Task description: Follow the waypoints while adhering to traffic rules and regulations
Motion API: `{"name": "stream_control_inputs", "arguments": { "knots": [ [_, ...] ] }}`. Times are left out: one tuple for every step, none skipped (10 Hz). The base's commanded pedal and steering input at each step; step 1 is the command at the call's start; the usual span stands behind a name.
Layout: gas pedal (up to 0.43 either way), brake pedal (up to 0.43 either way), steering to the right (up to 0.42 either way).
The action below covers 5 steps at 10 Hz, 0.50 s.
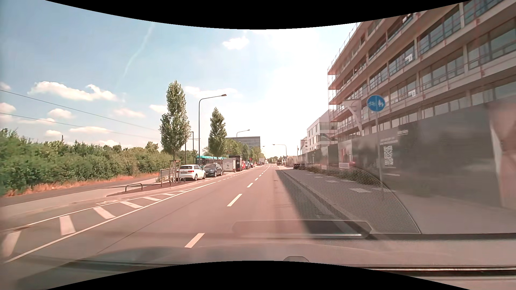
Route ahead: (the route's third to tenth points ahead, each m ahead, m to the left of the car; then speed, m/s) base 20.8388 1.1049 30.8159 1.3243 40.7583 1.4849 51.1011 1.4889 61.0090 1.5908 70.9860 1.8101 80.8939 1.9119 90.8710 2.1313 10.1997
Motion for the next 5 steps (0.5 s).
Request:
{"name": "stream_control_inputs", "arguments": {
  "knots": [
    [0.228,0.0,-0.012],
    [0.228,0.0,-0.012],
    [0.22,0.0,-0.011],
    [0.22,0.0,-0.011],
    [0.22,0.0,-0.01]
  ]
}}
